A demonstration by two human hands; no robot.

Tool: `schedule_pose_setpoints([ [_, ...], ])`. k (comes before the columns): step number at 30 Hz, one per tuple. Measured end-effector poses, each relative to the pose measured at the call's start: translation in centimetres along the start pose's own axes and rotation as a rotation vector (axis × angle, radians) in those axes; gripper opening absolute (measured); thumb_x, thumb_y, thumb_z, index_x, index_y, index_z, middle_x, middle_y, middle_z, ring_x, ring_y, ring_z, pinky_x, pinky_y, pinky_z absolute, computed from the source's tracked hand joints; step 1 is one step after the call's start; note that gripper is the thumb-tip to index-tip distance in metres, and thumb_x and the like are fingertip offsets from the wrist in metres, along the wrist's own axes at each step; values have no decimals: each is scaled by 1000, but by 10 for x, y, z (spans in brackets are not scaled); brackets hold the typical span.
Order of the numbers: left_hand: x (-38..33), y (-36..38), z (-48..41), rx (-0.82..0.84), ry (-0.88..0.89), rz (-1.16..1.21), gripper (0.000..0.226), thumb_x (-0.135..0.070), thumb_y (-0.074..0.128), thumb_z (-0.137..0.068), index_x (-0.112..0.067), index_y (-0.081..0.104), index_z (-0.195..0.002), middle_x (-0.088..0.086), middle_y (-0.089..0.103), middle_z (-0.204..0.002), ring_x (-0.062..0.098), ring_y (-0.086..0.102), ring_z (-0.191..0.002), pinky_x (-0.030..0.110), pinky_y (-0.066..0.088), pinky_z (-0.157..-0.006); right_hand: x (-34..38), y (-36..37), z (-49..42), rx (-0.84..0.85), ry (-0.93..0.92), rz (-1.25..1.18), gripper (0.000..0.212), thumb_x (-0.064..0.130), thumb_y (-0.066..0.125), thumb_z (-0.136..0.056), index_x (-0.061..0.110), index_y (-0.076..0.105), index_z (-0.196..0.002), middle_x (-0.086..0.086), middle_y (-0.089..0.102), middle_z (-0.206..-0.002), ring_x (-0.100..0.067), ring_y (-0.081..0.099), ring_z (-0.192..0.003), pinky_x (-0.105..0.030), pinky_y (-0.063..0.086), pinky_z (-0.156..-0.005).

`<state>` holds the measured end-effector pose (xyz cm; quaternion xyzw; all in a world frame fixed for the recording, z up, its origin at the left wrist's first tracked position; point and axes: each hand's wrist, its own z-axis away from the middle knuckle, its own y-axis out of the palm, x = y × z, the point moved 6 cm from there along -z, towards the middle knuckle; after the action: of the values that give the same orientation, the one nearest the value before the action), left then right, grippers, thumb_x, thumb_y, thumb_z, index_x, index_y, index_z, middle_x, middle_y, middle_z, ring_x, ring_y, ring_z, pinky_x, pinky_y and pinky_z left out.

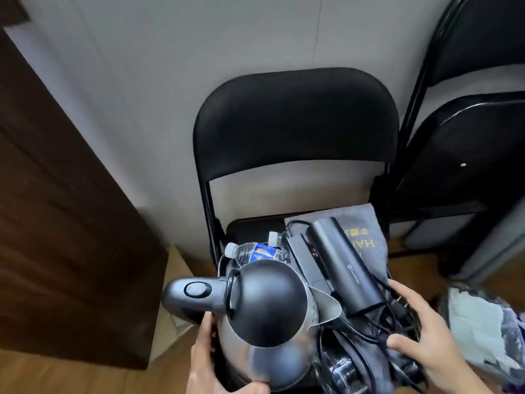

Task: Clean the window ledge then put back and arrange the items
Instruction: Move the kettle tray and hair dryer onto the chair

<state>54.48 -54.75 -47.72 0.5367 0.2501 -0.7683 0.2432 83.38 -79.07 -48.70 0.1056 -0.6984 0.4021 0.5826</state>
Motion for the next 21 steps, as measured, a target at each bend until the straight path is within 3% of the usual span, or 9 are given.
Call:
schedule_pose_setpoints([
  [1,12,-2,-6,-130,71,-58,118,-52,88,-45,-55,28,-147,-15,49,-143,-14,45,-128,14,41,-101,-9,3,-5,-1,-9,-3,107,85,77,-43,53,45,-139,10,55,-143,-15,47,-136,-31,41,-104],
  [3,27,10,-13,-166,109,-183,133,-53,86,-26,-63,30,-146,-17,55,-135,-29,46,-112,1,40,-86,-22,8,-15,-7,-27,-2,104,88,75,-43,55,46,-138,17,55,-142,-11,45,-137,-23,39,-105],
  [4,35,14,-17,-145,121,-179,141,-51,89,-19,-68,25,-143,-15,55,-136,-26,47,-115,1,40,-86,-27,10,-18,-11,-33,0,102,89,73,-43,58,46,-136,19,54,-142,-9,44,-137,-18,38,-105],
  [6,46,7,-32,-202,142,-201,145,-53,92,-17,-73,20,-140,-9,55,-140,-5,53,-127,15,43,-95,-36,13,-25,-17,-31,-10,97,90,72,-44,63,45,-133,17,52,-143,-8,43,-138,-15,36,-105],
  [8,42,9,-42,-180,175,-192,146,-63,93,-17,-70,20,-144,-6,53,-145,11,55,-130,32,46,-101,-41,15,-32,-20,-34,-21,96,90,72,-45,64,45,-133,14,51,-145,-9,42,-139,-22,39,-105],
  [10,43,16,-50,-138,219,-205,146,-74,90,-19,-65,21,-147,-6,52,-149,14,55,-131,38,46,-106,-45,14,-40,-24,-44,-14,94,89,72,-46,64,45,-132,12,51,-145,-12,42,-139,-31,38,-107],
  [13,44,20,-60,-134,245,-157,140,-63,93,-25,-63,24,-147,-11,54,-148,9,53,-134,26,44,-106,-50,11,-53,-25,-41,-6,93,88,73,-47,63,46,-132,12,51,-144,-11,42,-139,-31,38,-107],
  [16,37,25,-67,-144,248,-87,142,-74,90,-24,-57,27,-150,-24,56,-143,-3,51,-134,10,44,-101,-54,10,-66,-22,-44,-1,101,87,74,-48,46,51,-138,9,53,-143,-13,43,-139,-35,37,-111],
  [21,30,29,-80,-147,234,-57,147,-77,89,-28,-44,24,-156,-8,54,-149,9,50,-138,41,41,-116,-62,10,-84,-9,-30,-1,104,82,77,-52,39,48,-142,9,55,-143,-14,45,-137,-51,35,-115],
])
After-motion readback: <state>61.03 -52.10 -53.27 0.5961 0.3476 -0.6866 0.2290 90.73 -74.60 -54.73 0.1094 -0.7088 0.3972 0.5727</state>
